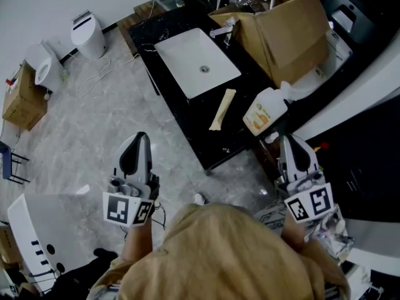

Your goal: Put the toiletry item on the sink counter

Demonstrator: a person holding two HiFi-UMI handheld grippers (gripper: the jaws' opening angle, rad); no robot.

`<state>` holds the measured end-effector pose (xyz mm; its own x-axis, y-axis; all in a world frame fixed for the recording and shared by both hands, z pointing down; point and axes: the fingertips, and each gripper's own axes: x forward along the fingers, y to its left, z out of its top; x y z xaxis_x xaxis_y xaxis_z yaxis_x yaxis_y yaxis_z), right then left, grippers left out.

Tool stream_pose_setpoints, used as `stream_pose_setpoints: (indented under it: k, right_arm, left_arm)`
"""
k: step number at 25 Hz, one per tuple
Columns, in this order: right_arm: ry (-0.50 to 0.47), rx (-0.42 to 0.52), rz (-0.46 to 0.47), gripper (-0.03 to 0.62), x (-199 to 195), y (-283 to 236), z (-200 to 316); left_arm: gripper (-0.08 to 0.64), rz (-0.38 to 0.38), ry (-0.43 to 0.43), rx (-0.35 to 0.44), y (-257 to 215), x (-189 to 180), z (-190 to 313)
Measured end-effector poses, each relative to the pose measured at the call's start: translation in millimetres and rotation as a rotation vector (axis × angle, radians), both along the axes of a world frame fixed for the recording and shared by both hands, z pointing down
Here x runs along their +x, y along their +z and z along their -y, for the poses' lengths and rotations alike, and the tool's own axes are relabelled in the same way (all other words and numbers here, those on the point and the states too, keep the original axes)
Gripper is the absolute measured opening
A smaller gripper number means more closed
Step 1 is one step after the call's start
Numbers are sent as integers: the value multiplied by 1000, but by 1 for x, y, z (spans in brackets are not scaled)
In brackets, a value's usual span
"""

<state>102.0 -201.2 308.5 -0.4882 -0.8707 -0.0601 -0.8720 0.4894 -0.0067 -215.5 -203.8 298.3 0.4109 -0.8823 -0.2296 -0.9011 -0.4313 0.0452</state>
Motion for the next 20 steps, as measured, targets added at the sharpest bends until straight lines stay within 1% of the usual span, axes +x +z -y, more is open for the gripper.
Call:
stream_pose_setpoints:
  k: [7, 20]
  right_arm:
    - [-8, 5, -21, 2, -8, 2, 1]
    - [25, 6, -27, 2, -12, 5, 0]
  left_arm:
    - [4, -5, 14, -5, 4, 0, 3]
    - [4, -10, 54, -9, 10, -2, 11]
